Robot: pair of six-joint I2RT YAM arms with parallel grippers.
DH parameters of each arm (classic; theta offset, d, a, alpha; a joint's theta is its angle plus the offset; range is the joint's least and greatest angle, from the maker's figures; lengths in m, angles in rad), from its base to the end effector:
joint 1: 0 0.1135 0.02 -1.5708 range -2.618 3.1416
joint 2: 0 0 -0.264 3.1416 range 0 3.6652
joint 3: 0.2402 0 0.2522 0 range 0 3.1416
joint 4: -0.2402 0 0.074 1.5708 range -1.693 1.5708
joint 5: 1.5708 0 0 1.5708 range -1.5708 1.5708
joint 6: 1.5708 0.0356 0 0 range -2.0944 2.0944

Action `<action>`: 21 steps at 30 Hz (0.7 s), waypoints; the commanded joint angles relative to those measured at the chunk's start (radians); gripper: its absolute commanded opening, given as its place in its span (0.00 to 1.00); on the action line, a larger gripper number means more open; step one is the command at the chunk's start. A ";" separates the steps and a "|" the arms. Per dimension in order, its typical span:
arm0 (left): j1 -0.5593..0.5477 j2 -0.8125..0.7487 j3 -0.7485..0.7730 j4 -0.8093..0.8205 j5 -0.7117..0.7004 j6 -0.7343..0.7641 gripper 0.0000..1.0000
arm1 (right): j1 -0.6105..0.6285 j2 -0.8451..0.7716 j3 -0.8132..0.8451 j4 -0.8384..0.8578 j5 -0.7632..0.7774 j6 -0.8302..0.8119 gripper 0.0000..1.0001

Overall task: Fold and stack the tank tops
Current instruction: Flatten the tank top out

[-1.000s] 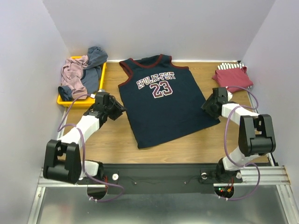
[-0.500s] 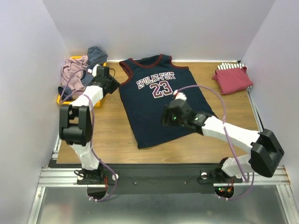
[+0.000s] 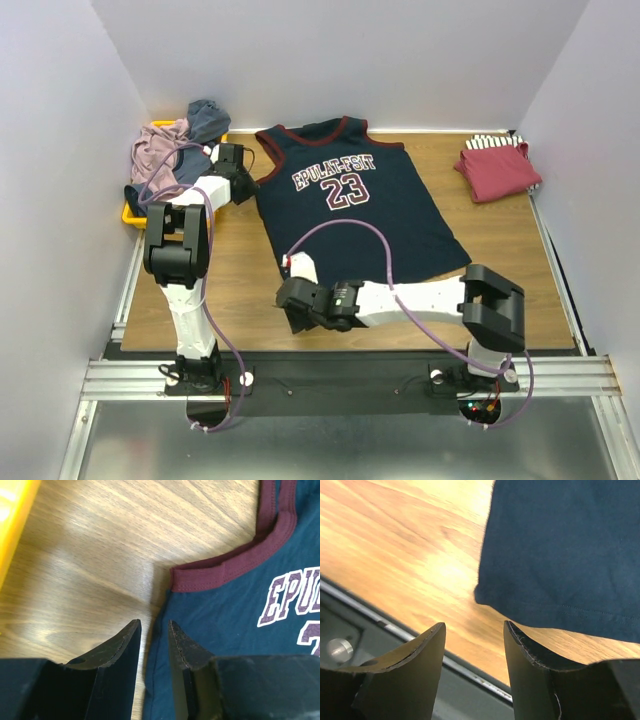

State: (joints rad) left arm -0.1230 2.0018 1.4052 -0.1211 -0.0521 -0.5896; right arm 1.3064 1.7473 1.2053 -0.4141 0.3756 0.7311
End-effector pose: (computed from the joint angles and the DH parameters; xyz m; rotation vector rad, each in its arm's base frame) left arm 0.4460 -0.0533 0.1933 -0.5598 2.2379 -0.3093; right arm 0.1090 0.3527 0.2109 -0.5593 2.4171 0.4225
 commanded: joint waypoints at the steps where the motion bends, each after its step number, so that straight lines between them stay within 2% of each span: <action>1: -0.006 -0.029 0.032 0.014 -0.034 0.050 0.39 | 0.011 0.040 0.052 -0.042 0.098 0.028 0.56; 21: -0.013 0.000 0.032 0.038 -0.023 0.047 0.39 | 0.045 0.194 0.180 -0.103 0.246 0.060 0.57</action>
State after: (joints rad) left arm -0.1337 2.0022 1.4052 -0.1013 -0.0608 -0.5575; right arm 1.3289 1.9129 1.3323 -0.4931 0.5598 0.7597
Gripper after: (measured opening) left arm 0.393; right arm 0.566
